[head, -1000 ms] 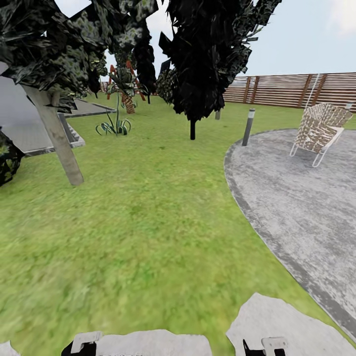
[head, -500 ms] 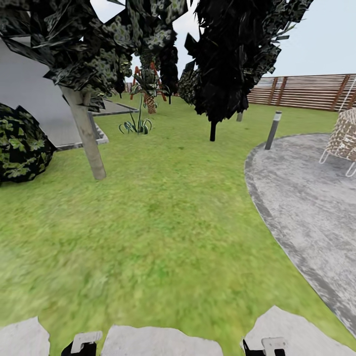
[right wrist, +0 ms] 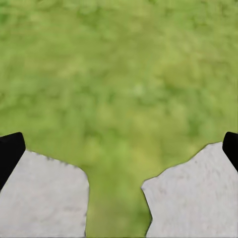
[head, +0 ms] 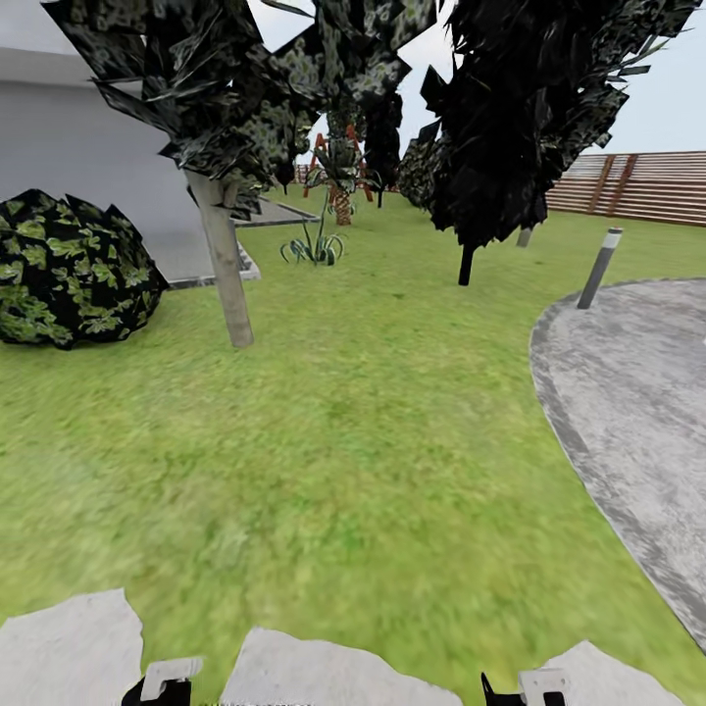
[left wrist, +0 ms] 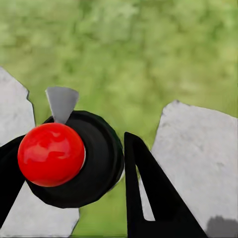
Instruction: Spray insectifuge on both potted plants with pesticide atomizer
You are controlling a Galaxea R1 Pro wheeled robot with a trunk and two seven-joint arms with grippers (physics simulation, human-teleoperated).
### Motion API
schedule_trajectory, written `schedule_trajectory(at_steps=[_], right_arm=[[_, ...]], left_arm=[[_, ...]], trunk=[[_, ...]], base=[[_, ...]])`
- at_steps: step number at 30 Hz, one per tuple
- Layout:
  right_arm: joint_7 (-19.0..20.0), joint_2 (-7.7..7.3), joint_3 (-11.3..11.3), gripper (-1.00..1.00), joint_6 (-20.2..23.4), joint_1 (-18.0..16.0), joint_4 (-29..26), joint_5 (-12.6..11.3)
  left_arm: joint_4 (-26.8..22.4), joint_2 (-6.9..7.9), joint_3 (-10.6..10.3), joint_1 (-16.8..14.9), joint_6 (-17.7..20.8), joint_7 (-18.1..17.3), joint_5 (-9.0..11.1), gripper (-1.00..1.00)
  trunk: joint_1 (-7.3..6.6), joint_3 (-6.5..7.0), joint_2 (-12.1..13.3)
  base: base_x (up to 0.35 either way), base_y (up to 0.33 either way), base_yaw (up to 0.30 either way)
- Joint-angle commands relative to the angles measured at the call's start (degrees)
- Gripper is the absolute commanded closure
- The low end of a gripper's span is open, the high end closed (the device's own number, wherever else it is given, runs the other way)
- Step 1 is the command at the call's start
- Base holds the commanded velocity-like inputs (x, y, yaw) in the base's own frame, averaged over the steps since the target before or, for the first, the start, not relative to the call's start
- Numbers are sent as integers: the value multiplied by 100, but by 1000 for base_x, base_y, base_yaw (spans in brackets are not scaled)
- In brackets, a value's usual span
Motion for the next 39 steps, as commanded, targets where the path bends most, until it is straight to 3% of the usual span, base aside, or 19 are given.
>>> schedule_trajectory(at_steps=[1, 39], right_arm=[[-3, -2, 0, -100, -16, -2, 2, 23], [5, -2, -9, -100, -24, -2, 1, 22]], left_arm=[[6, -1, 2, -3, -18, -5, 35, 100], [36, -10, 2, -5, -27, -5, 39, 100]], trunk=[[-1, -5, -2], [-1, 17, -2]], base=[[0, 0, 280], [0, 0, 279]])
